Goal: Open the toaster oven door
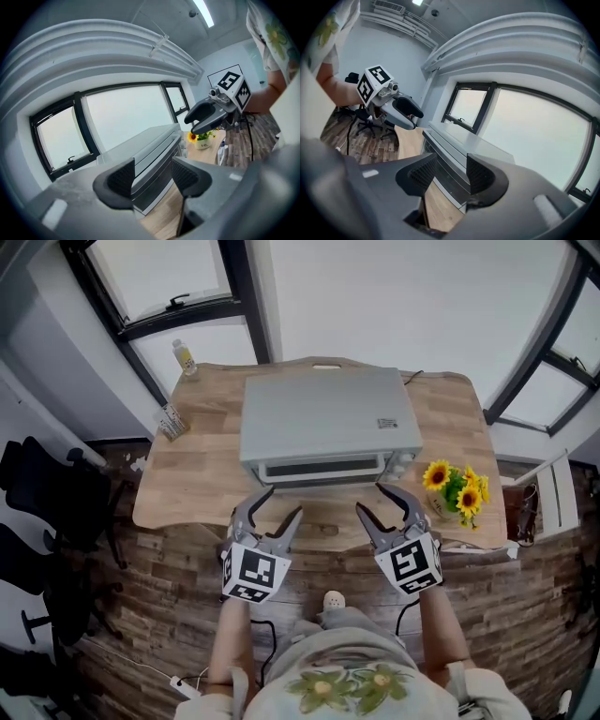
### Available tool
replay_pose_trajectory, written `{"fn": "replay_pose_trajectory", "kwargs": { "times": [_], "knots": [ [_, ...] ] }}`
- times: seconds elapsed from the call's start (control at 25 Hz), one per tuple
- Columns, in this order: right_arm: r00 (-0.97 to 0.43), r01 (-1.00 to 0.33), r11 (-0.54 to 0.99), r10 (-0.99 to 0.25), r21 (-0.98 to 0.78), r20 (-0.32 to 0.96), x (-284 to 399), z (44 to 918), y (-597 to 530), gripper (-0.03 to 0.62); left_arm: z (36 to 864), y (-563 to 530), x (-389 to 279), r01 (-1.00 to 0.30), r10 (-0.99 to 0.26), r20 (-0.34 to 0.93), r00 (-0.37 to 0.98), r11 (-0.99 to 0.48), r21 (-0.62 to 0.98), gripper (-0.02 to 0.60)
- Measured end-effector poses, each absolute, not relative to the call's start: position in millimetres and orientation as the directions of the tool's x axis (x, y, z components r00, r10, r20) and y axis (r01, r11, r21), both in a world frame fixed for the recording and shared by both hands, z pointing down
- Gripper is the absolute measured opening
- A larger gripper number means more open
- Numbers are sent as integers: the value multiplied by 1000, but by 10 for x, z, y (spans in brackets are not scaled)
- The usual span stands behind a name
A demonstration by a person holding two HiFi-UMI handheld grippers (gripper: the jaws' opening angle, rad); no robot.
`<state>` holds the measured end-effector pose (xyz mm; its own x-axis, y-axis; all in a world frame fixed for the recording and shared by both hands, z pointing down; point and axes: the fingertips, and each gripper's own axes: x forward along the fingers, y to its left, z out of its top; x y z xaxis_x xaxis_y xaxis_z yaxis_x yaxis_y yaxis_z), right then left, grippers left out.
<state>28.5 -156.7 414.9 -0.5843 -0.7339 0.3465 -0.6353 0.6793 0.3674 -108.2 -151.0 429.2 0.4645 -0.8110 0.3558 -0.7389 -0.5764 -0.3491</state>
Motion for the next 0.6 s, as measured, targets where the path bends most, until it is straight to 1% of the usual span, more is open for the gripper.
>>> {"fn": "replay_pose_trajectory", "kwargs": {
  "times": [0.28,0.6],
  "knots": [
    [-608,-568,735,-678,370,414,282,4388,-1850,184,4528,-1748,-1085,-733,-800,422,427,-579,-357,241],
    [-601,-492,775,-631,396,490,201,4598,-2059,192,4711,-1950,-1135,-704,-772,493,402,-604,-372,241]
  ]
}}
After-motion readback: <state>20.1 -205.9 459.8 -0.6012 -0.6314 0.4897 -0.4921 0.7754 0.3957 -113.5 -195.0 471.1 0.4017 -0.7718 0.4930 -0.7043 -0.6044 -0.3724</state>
